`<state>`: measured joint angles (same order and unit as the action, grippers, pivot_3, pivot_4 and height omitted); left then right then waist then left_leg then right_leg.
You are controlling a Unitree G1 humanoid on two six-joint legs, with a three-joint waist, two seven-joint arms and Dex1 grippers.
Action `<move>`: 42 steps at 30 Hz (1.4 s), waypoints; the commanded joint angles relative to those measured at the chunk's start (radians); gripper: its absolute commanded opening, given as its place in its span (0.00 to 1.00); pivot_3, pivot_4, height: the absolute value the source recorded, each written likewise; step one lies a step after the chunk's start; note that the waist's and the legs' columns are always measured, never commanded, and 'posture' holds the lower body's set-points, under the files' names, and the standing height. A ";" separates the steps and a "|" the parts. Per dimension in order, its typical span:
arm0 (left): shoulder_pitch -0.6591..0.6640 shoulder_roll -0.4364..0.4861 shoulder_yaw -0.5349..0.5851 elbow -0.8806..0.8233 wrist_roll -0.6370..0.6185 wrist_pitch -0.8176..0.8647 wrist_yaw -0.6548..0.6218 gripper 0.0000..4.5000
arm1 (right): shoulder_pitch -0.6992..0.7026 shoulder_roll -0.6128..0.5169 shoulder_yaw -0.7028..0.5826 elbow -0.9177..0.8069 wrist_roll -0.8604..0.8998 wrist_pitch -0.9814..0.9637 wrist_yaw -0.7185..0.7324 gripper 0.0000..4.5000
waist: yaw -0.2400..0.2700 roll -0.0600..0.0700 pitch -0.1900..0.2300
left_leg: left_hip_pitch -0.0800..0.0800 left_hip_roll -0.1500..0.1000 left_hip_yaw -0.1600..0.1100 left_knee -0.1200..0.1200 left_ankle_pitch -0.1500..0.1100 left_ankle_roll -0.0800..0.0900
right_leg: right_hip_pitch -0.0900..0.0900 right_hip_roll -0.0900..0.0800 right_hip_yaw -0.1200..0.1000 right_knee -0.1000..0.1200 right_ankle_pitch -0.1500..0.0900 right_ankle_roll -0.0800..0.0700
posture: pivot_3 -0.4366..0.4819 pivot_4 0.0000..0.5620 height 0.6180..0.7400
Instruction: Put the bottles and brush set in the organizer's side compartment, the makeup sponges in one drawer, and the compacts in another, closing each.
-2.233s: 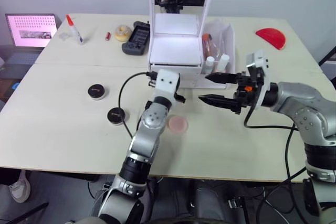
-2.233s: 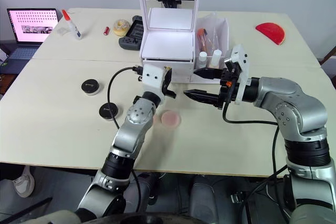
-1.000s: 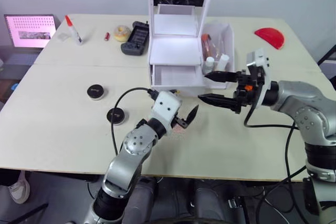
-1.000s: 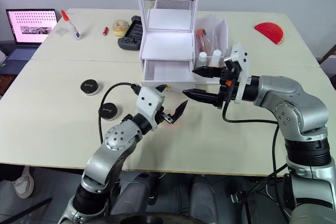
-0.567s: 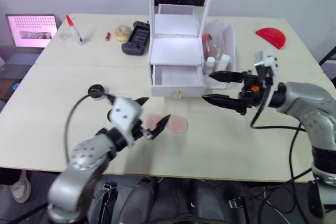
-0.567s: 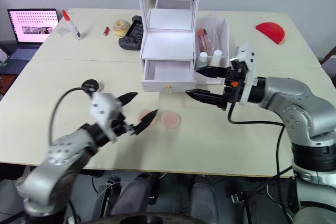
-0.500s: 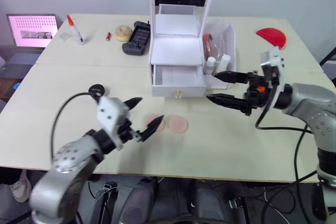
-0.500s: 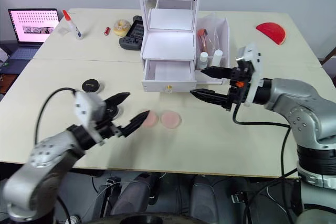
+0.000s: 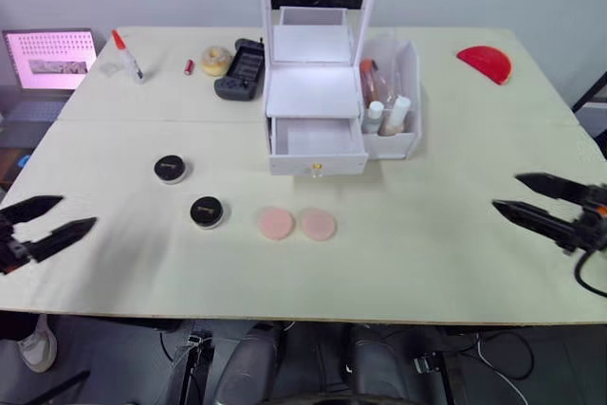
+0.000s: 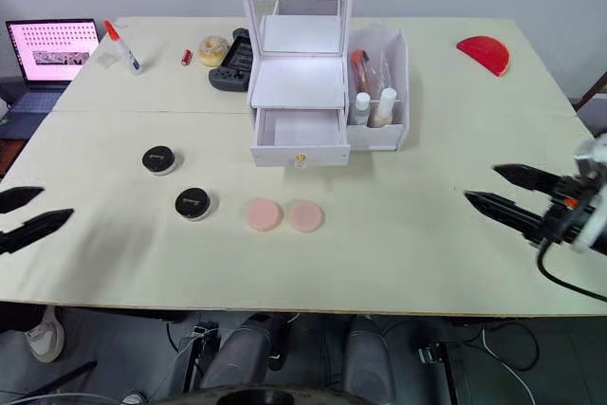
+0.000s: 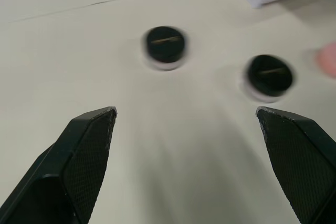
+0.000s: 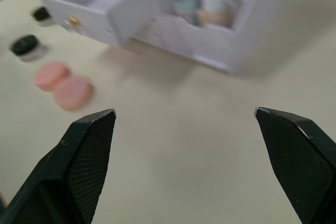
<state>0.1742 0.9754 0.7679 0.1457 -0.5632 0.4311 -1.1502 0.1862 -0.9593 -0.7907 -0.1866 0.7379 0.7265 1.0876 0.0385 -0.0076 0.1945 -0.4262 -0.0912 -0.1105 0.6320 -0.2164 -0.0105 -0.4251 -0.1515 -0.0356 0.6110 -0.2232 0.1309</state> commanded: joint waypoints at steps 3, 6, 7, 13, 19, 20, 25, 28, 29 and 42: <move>-0.071 0.041 -0.008 0.094 0.032 -0.106 -0.027 1.00 | 0.066 0.008 -0.052 0.049 -0.055 -0.103 0.046 1.00 | -0.003 0.000 0.000 | 0.000 0.002 0.001 -0.003 0.000 0.000 | -0.003 0.001 0.001 0.000 0.003 -0.004 | 0.48 0.27 0.97; -0.096 0.037 -0.036 0.082 0.033 -0.099 -0.024 1.00 | 0.071 0.028 -0.042 0.044 -0.055 -0.120 0.029 1.00 | -0.004 0.001 0.000 | 0.000 0.002 0.001 -0.004 0.000 0.000 | -0.003 0.002 0.001 0.000 0.003 -0.005 | 0.48 0.27 0.97; -0.103 0.035 -0.042 0.075 0.028 -0.091 -0.021 1.00 | 0.072 0.031 -0.042 0.040 -0.053 -0.121 0.027 1.00 | -0.004 0.001 0.000 | 0.000 0.002 0.002 -0.004 0.000 0.000 | -0.003 0.002 0.001 0.000 0.004 -0.005 | 0.48 0.27 0.97; -0.112 0.032 -0.063 0.053 0.022 -0.077 -0.011 1.00 | 0.073 0.041 -0.041 0.030 -0.045 -0.124 0.017 1.00 | -0.002 0.000 0.000 | 0.001 0.002 0.002 -0.002 0.000 0.000 | -0.003 0.002 0.002 0.001 0.004 -0.005 | 0.48 0.27 0.97; -0.150 0.018 -0.138 -0.041 -0.007 -0.010 0.007 1.00 | 0.041 0.036 -0.040 -0.033 0.015 -0.075 -0.018 1.00 | -0.001 0.000 0.000 | 0.001 0.002 0.002 -0.002 0.000 0.000 | -0.003 0.002 0.002 0.002 0.004 -0.005 | 0.48 0.27 0.97; -0.161 0.005 -0.166 -0.082 -0.021 0.013 0.014 1.00 | 0.029 0.034 -0.035 -0.063 0.040 -0.054 -0.026 1.00 | -0.001 0.001 0.000 | 0.001 0.002 0.002 -0.002 0.000 0.000 | -0.003 0.002 0.002 0.002 0.004 -0.005 | 0.48 0.27 0.97; -0.221 -0.099 -0.363 -0.305 -0.067 0.078 0.045 1.00 | -0.092 0.008 0.054 -0.229 0.181 0.050 -0.097 1.00 | -0.002 0.001 0.000 | 0.001 0.002 0.002 -0.001 0.002 0.002 | -0.002 0.002 0.003 0.002 0.005 -0.005 | 0.48 0.27 0.97; -0.276 -0.143 -0.515 -0.384 -0.036 0.076 0.036 1.00 | -0.204 -0.005 0.154 -0.287 0.231 0.088 -0.145 1.00 | -0.003 0.000 0.000 | 0.001 0.002 0.003 0.000 0.002 0.002 | -0.002 0.003 0.003 0.002 0.007 -0.005 | 0.48 0.27 0.97; -0.306 -0.164 -0.571 -0.393 -0.024 0.070 0.029 1.00 | -0.250 -0.009 0.198 -0.298 0.242 0.096 -0.158 1.00 | -0.002 0.000 0.000 | 0.002 0.002 0.003 0.000 0.002 0.002 | -0.002 0.003 0.003 0.002 0.007 -0.005 | 0.48 0.27 0.97; -0.610 -0.442 -1.025 -0.272 0.272 -0.061 0.090 1.00 | -0.510 0.032 0.485 -0.388 0.302 0.143 -0.263 1.00 | 0.001 -0.004 0.001 | 0.001 0.000 0.003 0.002 0.003 0.003 | -0.001 0.002 0.003 0.002 0.010 -0.001 | 0.48 0.27 0.97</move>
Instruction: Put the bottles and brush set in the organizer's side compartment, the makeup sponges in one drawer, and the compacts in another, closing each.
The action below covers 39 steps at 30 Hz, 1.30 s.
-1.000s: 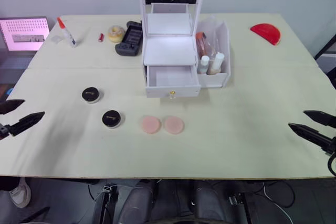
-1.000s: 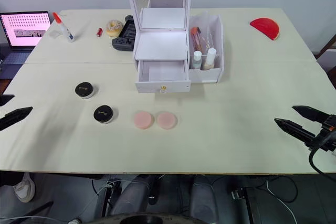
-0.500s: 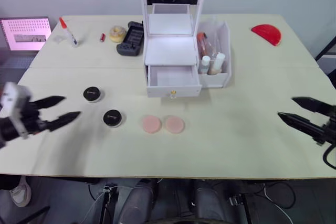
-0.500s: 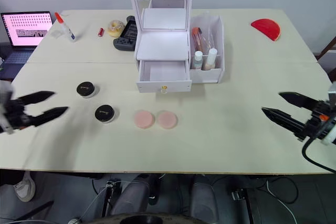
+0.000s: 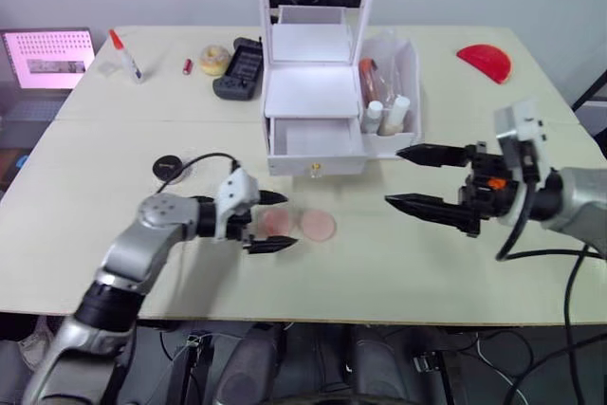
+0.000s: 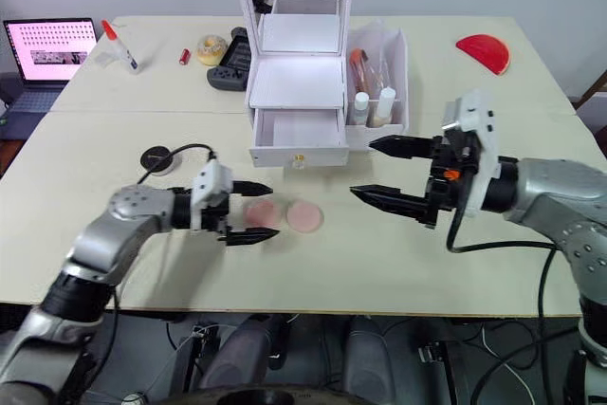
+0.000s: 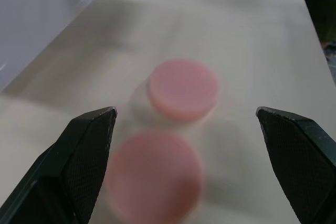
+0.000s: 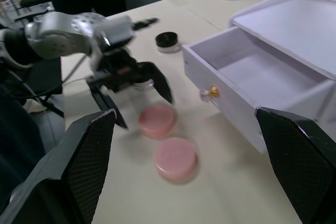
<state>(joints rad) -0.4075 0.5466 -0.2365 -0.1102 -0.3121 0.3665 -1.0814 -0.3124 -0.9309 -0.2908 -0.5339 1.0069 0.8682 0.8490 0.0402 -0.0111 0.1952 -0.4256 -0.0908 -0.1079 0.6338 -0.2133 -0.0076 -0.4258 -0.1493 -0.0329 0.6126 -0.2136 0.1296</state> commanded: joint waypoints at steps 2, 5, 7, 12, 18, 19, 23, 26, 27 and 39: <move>-0.041 -0.022 -0.042 -0.022 0.032 0.007 0.015 1.00 | -0.010 0.009 -0.015 -0.049 0.040 0.005 -0.040 1.00 | -0.006 0.000 0.000 | 0.000 0.000 0.000 0.000 0.000 0.000 | 0.000 0.000 0.000 0.000 0.000 0.000 | 0.48 0.27 0.97; -0.084 -0.048 -0.098 0.029 0.110 -0.008 0.047 1.00 | 0.001 0.016 -0.024 -0.071 0.059 0.008 -0.070 1.00 | -0.002 0.000 0.000 | 0.001 0.000 0.000 0.000 0.000 0.000 | 0.000 0.001 0.000 0.002 0.000 0.000 | 0.48 0.27 0.97; -0.105 -0.056 -0.130 0.057 0.151 -0.013 0.053 1.00 | 0.001 0.015 -0.032 -0.085 0.082 0.013 -0.092 1.00 | -0.001 0.000 0.000 | 0.001 0.000 0.000 0.001 0.000 0.000 | 0.000 0.001 0.000 0.003 0.000 0.000 | 0.48 0.27 0.97; -0.123 -0.078 -0.173 0.077 0.185 0.003 0.052 1.00 | 0.004 0.005 -0.050 -0.105 0.133 0.020 -0.134 1.00 | -0.002 0.000 0.000 | 0.001 0.000 0.000 0.004 0.000 0.000 | 0.001 0.001 0.000 0.002 0.001 0.001 | 0.48 0.27 0.97; -0.108 -0.092 -0.192 0.102 0.217 0.030 0.063 1.00 | 0.020 -0.009 -0.073 -0.123 0.180 0.020 -0.173 1.00 | -0.001 0.000 0.000 | 0.001 0.000 0.000 0.004 0.000 0.000 | 0.002 0.001 0.000 0.003 0.001 0.001 | 0.48 0.27 0.97; -0.105 -0.095 -0.189 0.103 0.214 0.043 0.063 1.00 | 0.022 -0.010 -0.075 -0.126 0.185 0.019 -0.178 1.00 | -0.001 0.000 0.000 | 0.001 0.000 -0.001 0.004 0.000 0.000 | 0.002 0.001 0.000 0.003 0.001 0.001 | 0.48 0.27 0.97; -0.096 -0.096 -0.185 0.107 0.216 0.056 0.057 1.00 | 0.025 -0.015 -0.077 -0.128 0.197 0.014 -0.193 1.00 | -0.002 0.000 0.000 | 0.001 0.000 -0.001 0.007 0.000 0.000 | 0.002 0.001 0.000 0.005 0.001 0.001 | 0.48 0.27 0.97; -0.090 -0.092 -0.182 0.096 0.207 0.061 0.046 1.00 | 0.024 -0.017 -0.075 -0.127 0.201 0.011 -0.200 1.00 | -0.002 0.001 0.000 | 0.001 0.000 -0.001 0.009 0.000 0.000 | 0.003 0.001 0.000 0.005 0.001 0.000 | 0.48 0.27 0.97; -0.089 -0.093 -0.180 0.095 0.206 0.062 0.046 0.94 | 0.024 -0.017 -0.073 -0.126 0.200 0.009 -0.200 1.00 | -0.002 0.001 0.000 | 0.001 0.000 -0.001 0.010 0.000 0.000 | 0.003 0.001 0.000 0.005 0.001 0.000 | 0.48 0.27 0.97; -0.086 -0.077 -0.150 0.047 0.194 0.051 0.046 0.59 | 0.008 -0.015 -0.059 -0.116 0.197 0.002 -0.196 1.00 | -0.003 0.001 0.000 | 0.001 0.000 -0.001 0.010 0.000 0.001 | 0.004 0.001 0.000 0.005 0.001 0.001 | 0.48 0.27 0.97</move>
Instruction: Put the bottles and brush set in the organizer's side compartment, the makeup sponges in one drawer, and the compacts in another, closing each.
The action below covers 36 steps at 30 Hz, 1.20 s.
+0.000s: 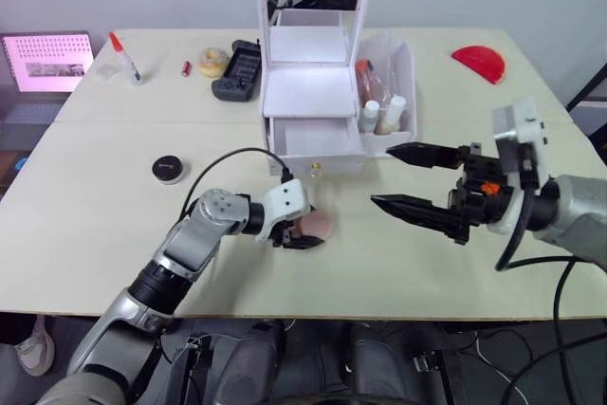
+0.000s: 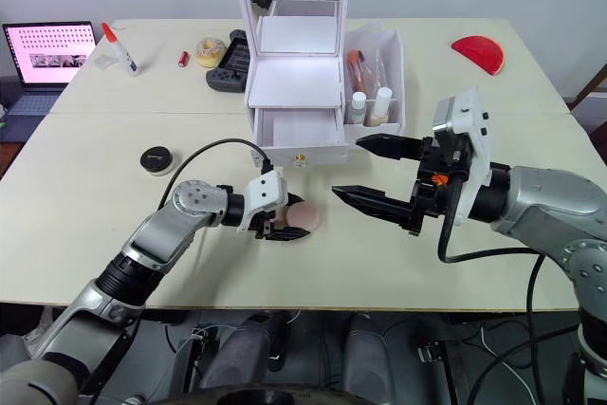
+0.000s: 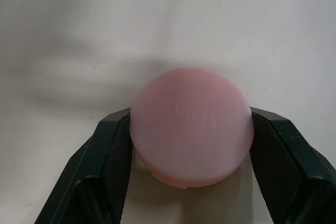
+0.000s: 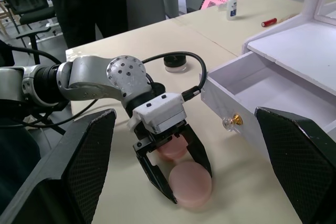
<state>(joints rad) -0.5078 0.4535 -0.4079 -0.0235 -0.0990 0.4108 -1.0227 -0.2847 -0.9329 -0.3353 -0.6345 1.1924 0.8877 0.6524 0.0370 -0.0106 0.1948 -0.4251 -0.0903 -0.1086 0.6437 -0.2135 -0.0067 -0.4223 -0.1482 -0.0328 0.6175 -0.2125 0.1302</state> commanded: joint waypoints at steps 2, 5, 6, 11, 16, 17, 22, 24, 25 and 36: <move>0.016 0.043 0.044 -0.089 -0.048 0.014 -0.040 0.59 | -0.022 -0.013 -0.012 -0.014 0.012 -0.017 0.002 1.00 | -0.001 0.000 0.000 | 0.000 0.000 0.000 0.000 0.000 0.000 | 0.000 0.000 0.000 0.000 0.000 0.000 | 0.48 0.27 0.97; 0.021 0.091 0.101 -0.176 -0.117 0.059 -0.078 0.59 | -0.020 -0.015 -0.013 -0.006 0.004 -0.020 0.013 1.00 | 0.001 0.000 0.000 | -0.001 0.000 0.000 0.000 0.000 0.000 | -0.001 0.000 0.000 0.000 0.000 -0.001 | 0.48 0.27 0.97; 0.022 0.110 0.128 -0.210 -0.150 0.084 -0.091 0.59 | -0.019 -0.015 -0.013 -0.002 0.000 -0.021 0.018 1.00 | 0.001 0.000 0.000 | -0.001 0.000 0.000 0.000 0.000 0.000 | -0.001 0.000 0.000 0.000 -0.001 -0.001 | 0.48 0.27 0.97; 0.009 0.208 0.255 -0.342 -0.321 0.213 -0.150 0.59 | -0.021 -0.010 -0.001 0.014 -0.026 -0.028 0.032 1.00 | 0.000 0.000 0.000 | -0.001 0.000 0.000 0.000 0.000 0.000 | -0.001 0.000 0.000 0.000 -0.001 -0.001 | 0.48 0.27 0.97; -0.077 0.294 0.395 -0.333 -0.491 0.330 -0.197 0.59 | -0.027 -0.001 0.015 0.025 -0.050 -0.039 0.046 1.00 | 0.000 0.000 0.000 | -0.001 0.000 -0.001 0.000 0.000 0.000 | -0.001 0.001 0.000 0.000 -0.001 -0.001 | 0.48 0.27 0.97; -0.116 0.297 0.419 -0.296 -0.508 0.351 -0.183 0.59 | -0.032 0.001 0.020 0.029 -0.054 -0.041 0.047 1.00 | 0.000 0.000 0.000 | -0.001 0.000 -0.001 0.001 0.000 0.000 | -0.001 0.001 0.000 0.000 -0.002 -0.001 | 0.48 0.27 0.97; -0.313 0.278 0.391 -0.025 -0.400 0.262 -0.132 0.59 | -0.060 -0.007 0.039 0.054 -0.078 -0.047 0.073 1.00 | 0.001 0.000 0.000 | -0.001 0.000 0.000 0.002 0.000 0.000 | 0.000 0.001 -0.001 0.000 -0.002 0.001 | 0.48 0.27 0.97; -0.377 0.253 0.362 0.090 -0.362 0.207 -0.144 0.59 | -0.074 -0.010 0.043 0.071 -0.092 -0.049 0.088 1.00 | 0.001 -0.001 0.000 | -0.001 0.000 0.000 0.001 0.000 0.000 | 0.000 0.002 -0.001 0.000 0.000 0.001 | 0.48 0.27 0.97; -0.402 0.240 0.348 0.140 -0.343 0.180 -0.153 0.59 | -0.079 -0.010 0.045 0.079 -0.100 -0.051 0.094 1.00 | 0.001 -0.001 0.001 | -0.001 0.000 0.000 0.001 0.000 0.000 | 0.000 0.002 -0.001 0.000 0.001 0.002 | 0.48 0.27 0.97; -0.531 0.101 0.250 0.509 -0.198 -0.064 -0.269 0.59 | -0.104 0.018 0.047 0.095 -0.159 -0.074 0.074 1.00 | -0.002 -0.001 0.001 | -0.002 0.000 0.000 0.001 0.000 0.001 | -0.001 0.002 0.000 0.000 0.001 0.002 | 0.48 0.27 0.97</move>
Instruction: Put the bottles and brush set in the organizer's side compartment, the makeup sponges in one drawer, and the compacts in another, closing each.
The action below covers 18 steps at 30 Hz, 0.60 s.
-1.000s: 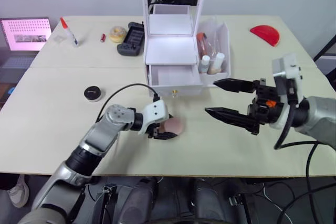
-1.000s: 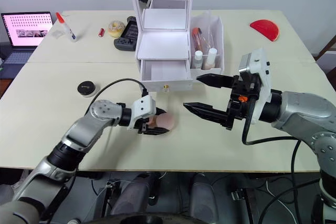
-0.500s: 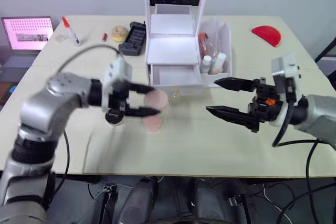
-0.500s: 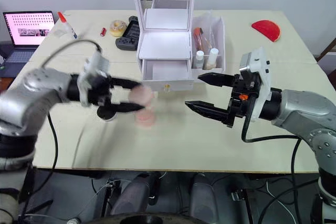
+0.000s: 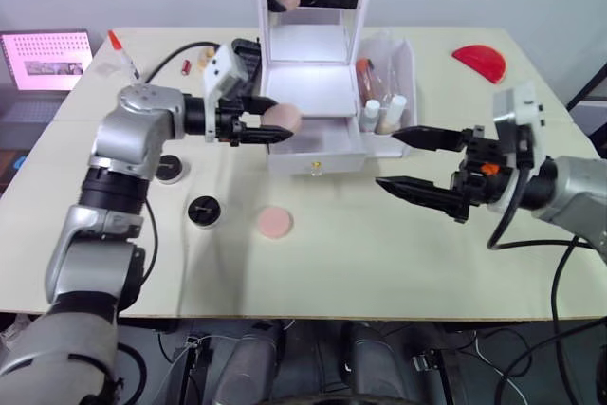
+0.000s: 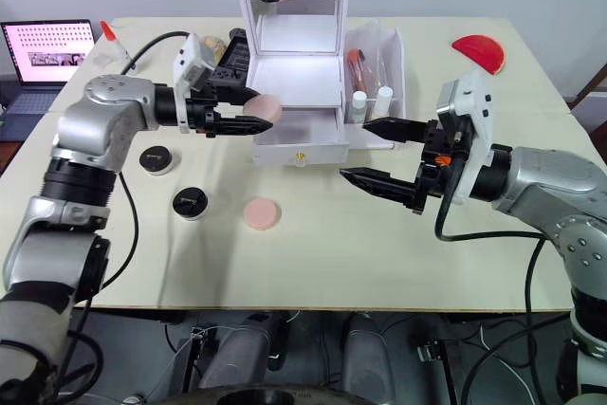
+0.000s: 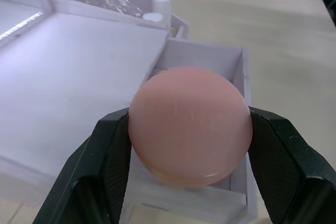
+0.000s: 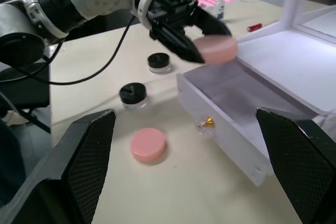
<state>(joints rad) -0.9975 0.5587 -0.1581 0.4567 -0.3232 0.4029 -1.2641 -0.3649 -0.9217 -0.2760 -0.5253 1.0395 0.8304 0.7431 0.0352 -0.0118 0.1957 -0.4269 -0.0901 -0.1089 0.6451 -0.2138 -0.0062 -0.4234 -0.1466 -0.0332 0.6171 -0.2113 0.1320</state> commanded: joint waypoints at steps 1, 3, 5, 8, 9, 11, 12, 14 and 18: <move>-0.046 -0.012 -0.001 0.041 0.031 -0.066 -0.035 0.59 | -0.026 0.009 -0.014 -0.014 -0.007 -0.016 -0.024 1.00 | 0.000 0.000 0.000 | 0.000 0.000 0.000 0.000 0.000 0.000 | 0.000 0.000 0.000 0.000 0.000 0.000 | 0.48 0.27 0.97; -0.055 -0.025 0.002 0.058 0.035 -0.072 -0.045 0.59 | -0.029 0.013 -0.015 -0.014 -0.008 -0.015 -0.035 1.00 | 0.000 0.000 0.000 | 0.000 0.000 0.000 0.000 0.000 0.000 | 0.000 0.000 0.000 0.000 0.000 0.000 | 0.48 0.27 0.97; -0.066 -0.039 -0.001 0.079 0.045 -0.084 -0.052 0.59 | -0.031 0.020 -0.022 -0.017 -0.004 -0.018 -0.049 1.00 | 0.001 0.000 0.000 | 0.000 0.000 0.000 0.000 0.000 0.000 | 0.000 0.000 0.000 0.000 0.000 0.000 | 0.48 0.27 0.97; -0.077 -0.056 -0.002 0.109 0.061 -0.102 -0.060 0.59 | -0.031 0.032 -0.033 -0.021 -0.002 -0.025 -0.064 1.00 | 0.001 0.000 0.000 | 0.000 0.000 0.000 0.000 0.000 0.000 | 0.000 0.000 0.000 0.000 0.000 0.000 | 0.48 0.27 0.97; -0.079 -0.059 -0.001 0.117 0.065 -0.106 -0.061 0.59 | -0.029 0.036 -0.037 -0.023 0.001 -0.026 -0.066 1.00 | 0.001 0.000 0.000 | 0.000 0.000 0.000 0.000 0.000 0.000 | 0.000 0.000 0.000 0.000 0.000 0.001 | 0.48 0.27 0.97; -0.083 -0.067 -0.001 0.127 0.069 -0.105 -0.069 0.59 | -0.026 0.043 -0.044 -0.028 0.004 -0.030 -0.071 1.00 | 0.000 0.000 0.000 | 0.000 0.000 0.000 0.000 0.000 0.000 | 0.000 0.000 0.000 0.000 0.001 0.001 | 0.48 0.27 0.97; -0.084 -0.071 -0.001 0.132 0.074 -0.107 -0.069 0.59 | -0.024 0.044 -0.045 -0.029 0.004 -0.030 -0.073 1.00 | 0.000 0.000 0.000 | 0.000 0.000 0.000 0.000 0.000 0.000 | 0.000 0.000 0.000 0.000 0.001 0.002 | 0.48 0.27 0.97; -0.086 -0.075 0.000 0.144 0.083 -0.112 -0.070 0.59 | -0.022 0.044 -0.048 -0.032 0.004 -0.032 -0.077 1.00 | 0.000 0.000 0.000 | 0.000 0.000 0.000 0.000 0.000 0.000 | 0.000 0.000 0.000 0.000 0.002 0.003 | 0.48 0.27 0.97; -0.086 -0.079 0.004 0.157 0.091 -0.114 -0.076 0.59 | -0.023 0.043 -0.056 -0.038 0.010 -0.032 -0.087 1.00 | 0.000 0.000 0.000 | 0.000 0.000 0.000 0.001 0.000 0.000 | 0.000 0.000 0.000 0.000 0.002 0.003 | 0.48 0.27 0.97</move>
<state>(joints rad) -1.0547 0.4744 -0.1723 0.6264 -0.2301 0.2995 -1.3328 -0.3758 -0.8812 -0.2929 -0.5305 1.0354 0.8209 0.6626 0.0352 -0.0119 0.1958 -0.4271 -0.0903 -0.1090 0.6456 -0.2138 -0.0061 -0.4234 -0.1467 -0.0332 0.6175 -0.2095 0.1351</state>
